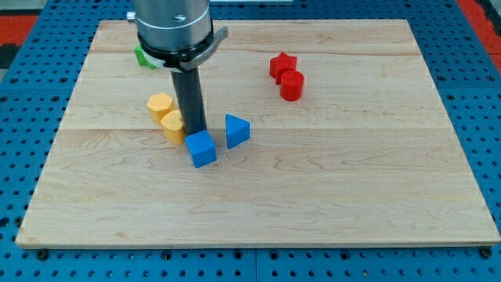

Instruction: Push the blue cube to the bottom right of the blue triangle

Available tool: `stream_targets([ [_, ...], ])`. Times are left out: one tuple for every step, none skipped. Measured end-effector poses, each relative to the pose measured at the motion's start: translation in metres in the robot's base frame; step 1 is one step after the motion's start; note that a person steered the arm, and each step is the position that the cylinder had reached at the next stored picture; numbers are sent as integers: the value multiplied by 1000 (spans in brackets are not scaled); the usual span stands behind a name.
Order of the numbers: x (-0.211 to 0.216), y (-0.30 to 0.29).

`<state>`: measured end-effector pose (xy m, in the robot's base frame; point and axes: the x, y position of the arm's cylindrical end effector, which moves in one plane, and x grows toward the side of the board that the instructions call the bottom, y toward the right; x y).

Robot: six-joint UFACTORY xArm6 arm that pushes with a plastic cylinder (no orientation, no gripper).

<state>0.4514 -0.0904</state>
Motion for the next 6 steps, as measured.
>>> stream_targets([
  [0, -18],
  [3, -40],
  [38, -13],
  [48, 10],
  [34, 64],
  [35, 73],
])
